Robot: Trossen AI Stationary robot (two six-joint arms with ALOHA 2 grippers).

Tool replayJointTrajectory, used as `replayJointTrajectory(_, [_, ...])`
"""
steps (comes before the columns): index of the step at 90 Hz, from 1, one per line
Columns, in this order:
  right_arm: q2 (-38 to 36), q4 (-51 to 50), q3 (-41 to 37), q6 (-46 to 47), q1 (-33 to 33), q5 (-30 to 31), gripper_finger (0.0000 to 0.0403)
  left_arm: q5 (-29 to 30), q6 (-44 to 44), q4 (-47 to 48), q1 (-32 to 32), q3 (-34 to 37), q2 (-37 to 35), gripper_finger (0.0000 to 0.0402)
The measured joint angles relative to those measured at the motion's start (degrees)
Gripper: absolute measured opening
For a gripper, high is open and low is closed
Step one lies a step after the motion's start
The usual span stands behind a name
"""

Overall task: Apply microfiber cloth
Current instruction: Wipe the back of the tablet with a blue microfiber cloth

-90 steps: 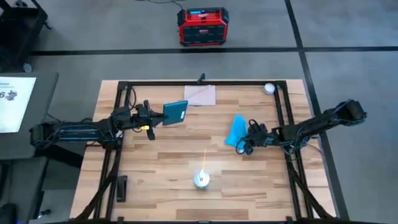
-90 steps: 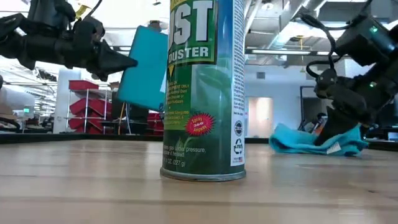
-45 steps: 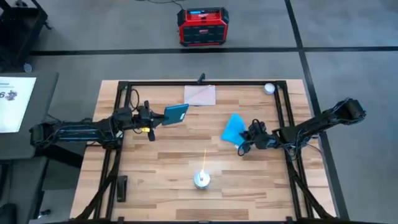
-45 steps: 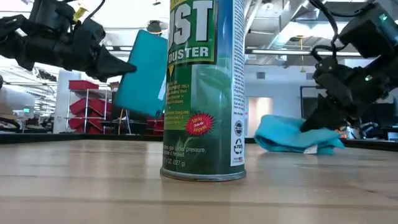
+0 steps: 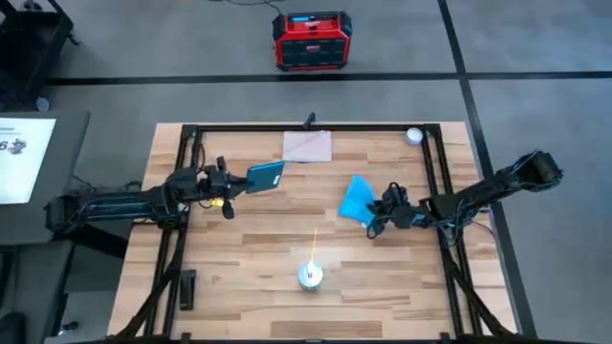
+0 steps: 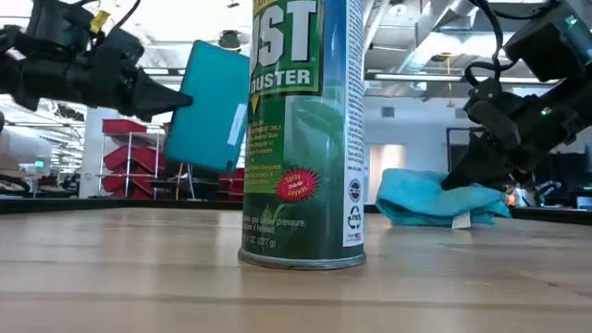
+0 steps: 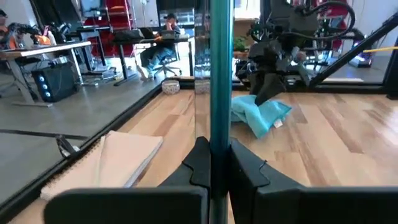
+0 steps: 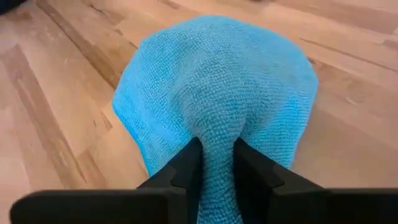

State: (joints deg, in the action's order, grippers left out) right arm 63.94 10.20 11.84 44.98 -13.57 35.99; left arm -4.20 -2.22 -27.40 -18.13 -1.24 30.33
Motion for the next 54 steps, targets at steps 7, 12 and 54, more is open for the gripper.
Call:
replayJointTrajectory(7, [0.02,2.01,0.00,-3.36,-1.08,-0.02,0.0068,0.00,0.51,2.57,0.00,0.36,-4.09,0.0002])
replayJointTrajectory(12, [-0.06,4.43,0.01,-6.56,-1.90,0.02,0.0068,0.01,0.51,5.45,0.00,0.36,-6.86,0.0002])
replayJointTrajectory(54, [-11.14,12.71,0.11,-22.89,-8.33,0.11,0.0068,-1.45,-0.63,20.37,0.00,0.61,-22.32,0.0005])
